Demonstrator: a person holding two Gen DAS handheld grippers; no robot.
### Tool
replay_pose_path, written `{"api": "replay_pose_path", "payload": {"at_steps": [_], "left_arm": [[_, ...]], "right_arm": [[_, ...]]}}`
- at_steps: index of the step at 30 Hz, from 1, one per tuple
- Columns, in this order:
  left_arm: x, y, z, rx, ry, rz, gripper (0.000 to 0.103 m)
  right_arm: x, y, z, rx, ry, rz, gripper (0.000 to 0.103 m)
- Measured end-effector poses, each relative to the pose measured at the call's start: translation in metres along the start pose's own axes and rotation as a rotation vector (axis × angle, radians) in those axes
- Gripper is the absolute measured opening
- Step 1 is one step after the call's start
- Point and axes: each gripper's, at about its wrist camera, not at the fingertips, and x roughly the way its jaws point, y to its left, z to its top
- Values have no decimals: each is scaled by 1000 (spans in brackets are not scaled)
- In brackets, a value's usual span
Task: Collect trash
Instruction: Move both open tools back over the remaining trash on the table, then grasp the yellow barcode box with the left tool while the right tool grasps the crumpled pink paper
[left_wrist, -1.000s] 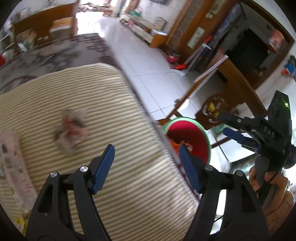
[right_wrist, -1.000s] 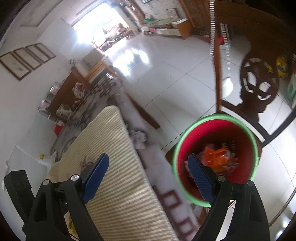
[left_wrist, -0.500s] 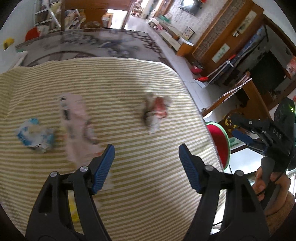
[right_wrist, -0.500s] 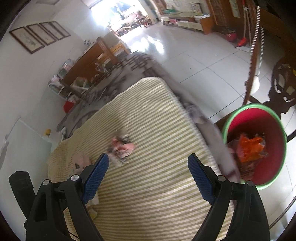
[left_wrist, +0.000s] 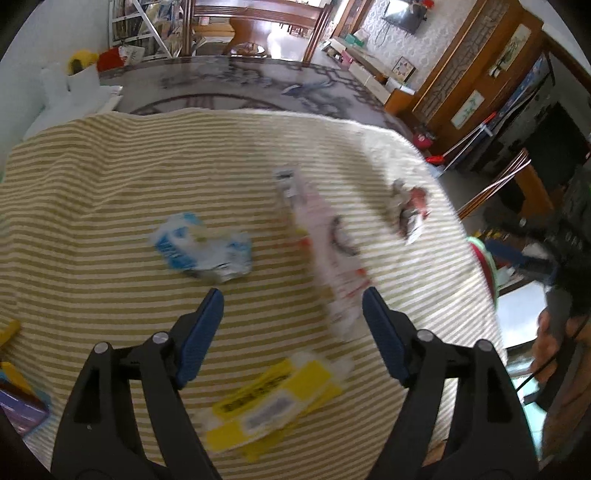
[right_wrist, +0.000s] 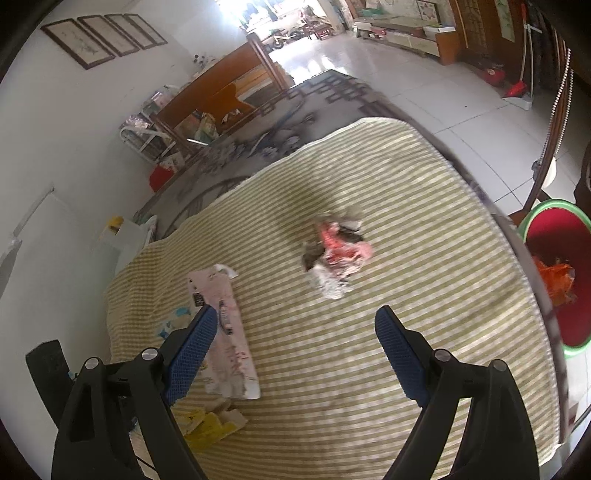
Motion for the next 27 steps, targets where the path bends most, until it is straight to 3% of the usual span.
{"api": "replay_pose_path", "payload": {"at_steps": [5, 8, 13, 21, 23, 27], "left_arm": [[-3, 15, -16, 54, 37, -30, 76], [-2, 11, -29, 154, 78, -56, 81], [9, 0, -49, 280, 156, -73, 82], [34, -12, -63, 312, 207, -43, 82], [40, -12, -65, 309, 216, -34, 68], [47, -14, -69, 304, 220, 13, 53]], "right_arm": [[10, 13, -9, -7, 16, 9, 84], [14, 18, -13, -6, 24, 11, 85], [14, 21, -18, -2, 25, 5, 85], [13, 17, -19, 5, 26, -21, 86], [15, 17, -18, 2, 29, -26, 86], [27, 15, -8, -26, 45, -55, 86]]}}
